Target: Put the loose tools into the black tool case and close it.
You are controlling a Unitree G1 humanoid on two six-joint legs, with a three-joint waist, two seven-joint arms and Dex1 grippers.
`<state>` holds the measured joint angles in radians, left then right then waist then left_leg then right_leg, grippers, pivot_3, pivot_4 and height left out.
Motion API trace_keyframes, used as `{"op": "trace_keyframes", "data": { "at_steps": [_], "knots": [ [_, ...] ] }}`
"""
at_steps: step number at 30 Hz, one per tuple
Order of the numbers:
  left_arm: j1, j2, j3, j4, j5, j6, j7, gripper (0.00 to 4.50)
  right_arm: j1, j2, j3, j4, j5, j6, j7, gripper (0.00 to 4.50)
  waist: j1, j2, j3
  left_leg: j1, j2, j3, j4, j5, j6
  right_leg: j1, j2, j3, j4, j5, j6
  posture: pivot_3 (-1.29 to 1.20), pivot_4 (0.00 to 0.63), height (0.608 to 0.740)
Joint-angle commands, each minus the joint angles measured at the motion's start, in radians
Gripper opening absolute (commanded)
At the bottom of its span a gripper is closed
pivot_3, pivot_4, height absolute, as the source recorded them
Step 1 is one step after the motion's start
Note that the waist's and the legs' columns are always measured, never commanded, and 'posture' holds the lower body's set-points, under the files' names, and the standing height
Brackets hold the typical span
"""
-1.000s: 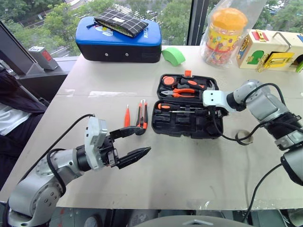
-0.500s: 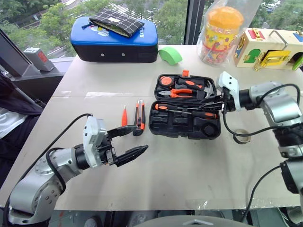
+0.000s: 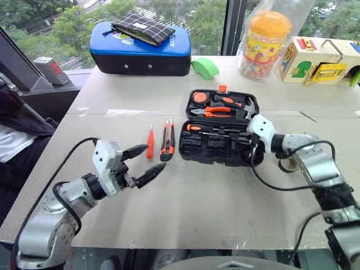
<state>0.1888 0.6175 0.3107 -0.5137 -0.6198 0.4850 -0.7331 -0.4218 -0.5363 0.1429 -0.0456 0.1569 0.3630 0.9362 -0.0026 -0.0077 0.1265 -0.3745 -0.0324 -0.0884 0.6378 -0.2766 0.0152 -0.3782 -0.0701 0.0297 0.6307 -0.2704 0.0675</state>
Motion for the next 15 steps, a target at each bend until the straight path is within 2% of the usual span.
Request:
{"op": "trace_keyframes", "data": {
  "at_steps": [1,4,9,10,11,15],
  "knots": [
    [-0.037,-0.049,0.015,-0.039,0.092,0.107,0.257,4.50,0.049,-0.013,-0.143,-0.226,0.210,0.020,0.049,0.32,-0.001,0.002,0.001,-0.003,0.000,-0.001,0.001,0.001,-0.002,-0.003,0.000,0.001,0.001,0.000,0.000,0.00,0.150,0.740],
    [-0.084,-0.080,0.003,-0.045,0.113,0.248,0.404,4.50,0.133,-0.063,-0.167,-0.359,0.278,0.071,0.069,1.15,0.000,0.000,0.000,-0.003,0.000,-0.001,0.001,0.000,-0.001,-0.003,0.000,0.000,0.002,0.000,0.000,0.00,0.150,0.740],
    [-0.202,-0.123,-0.064,-0.014,0.172,0.388,0.548,4.50,0.213,-0.130,-0.210,-0.505,0.373,0.137,0.067,3.45,0.014,0.001,0.001,-0.003,-0.001,-0.002,0.002,-0.001,0.001,-0.003,0.000,-0.002,0.004,0.000,0.000,0.00,0.150,0.740],
    [-0.226,-0.132,-0.085,-0.003,0.186,0.410,0.568,4.50,0.227,-0.145,-0.224,-0.521,0.394,0.144,0.073,4.05,0.015,0.001,0.001,-0.003,-0.001,-0.001,0.004,-0.001,0.001,-0.003,0.000,-0.002,0.006,0.000,0.000,0.00,0.150,0.740],
    [-0.245,-0.142,-0.100,0.009,0.199,0.425,0.585,4.50,0.238,-0.160,-0.233,-0.533,0.410,0.149,0.080,4.38,0.015,0.001,0.001,-0.003,-0.001,-0.001,0.005,-0.001,0.001,-0.003,0.000,-0.003,0.006,0.000,0.000,0.00,0.150,0.740],
    [-0.294,-0.175,-0.167,0.065,0.251,0.445,0.620,4.50,0.267,-0.190,-0.253,-0.555,0.432,0.136,0.070,4.46,0.015,0.000,0.000,-0.002,-0.002,-0.001,0.007,-0.001,0.002,-0.001,0.000,-0.004,0.007,0.000,0.000,0.00,0.150,0.740]
  ]
}}
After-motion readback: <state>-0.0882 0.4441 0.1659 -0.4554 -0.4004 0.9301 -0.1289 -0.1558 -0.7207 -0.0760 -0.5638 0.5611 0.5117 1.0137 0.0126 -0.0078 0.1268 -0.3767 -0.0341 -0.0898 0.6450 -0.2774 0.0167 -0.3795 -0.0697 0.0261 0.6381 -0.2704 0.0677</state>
